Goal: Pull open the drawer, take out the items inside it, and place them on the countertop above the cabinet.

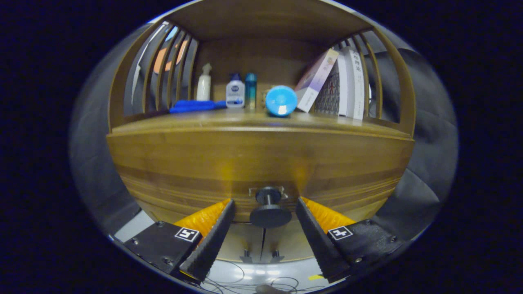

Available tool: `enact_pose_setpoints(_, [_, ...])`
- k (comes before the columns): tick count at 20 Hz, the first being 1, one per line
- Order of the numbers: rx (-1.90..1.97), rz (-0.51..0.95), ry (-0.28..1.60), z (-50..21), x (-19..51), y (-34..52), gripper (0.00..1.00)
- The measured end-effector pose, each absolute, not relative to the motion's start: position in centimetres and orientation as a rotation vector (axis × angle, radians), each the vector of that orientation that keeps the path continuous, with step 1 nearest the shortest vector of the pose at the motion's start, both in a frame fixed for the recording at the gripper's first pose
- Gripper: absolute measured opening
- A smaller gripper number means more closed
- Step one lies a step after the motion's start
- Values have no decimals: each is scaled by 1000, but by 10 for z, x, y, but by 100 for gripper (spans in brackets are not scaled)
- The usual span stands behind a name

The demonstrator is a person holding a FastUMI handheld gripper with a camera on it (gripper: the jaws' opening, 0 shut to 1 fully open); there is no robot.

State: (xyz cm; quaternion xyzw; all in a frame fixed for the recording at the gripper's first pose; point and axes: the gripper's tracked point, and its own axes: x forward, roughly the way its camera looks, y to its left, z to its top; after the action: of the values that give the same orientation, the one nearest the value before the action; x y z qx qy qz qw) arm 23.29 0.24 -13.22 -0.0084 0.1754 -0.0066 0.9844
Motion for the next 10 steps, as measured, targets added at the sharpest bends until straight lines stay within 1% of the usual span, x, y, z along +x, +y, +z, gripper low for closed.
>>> enact_pose_setpoints(2, [12,3,360,-141,234,5,100])
enact_pose_setpoints(5, [21,14,305,-128,210,2,100])
enact_pose_setpoints(10, [42,56,212,-94,132,3,100])
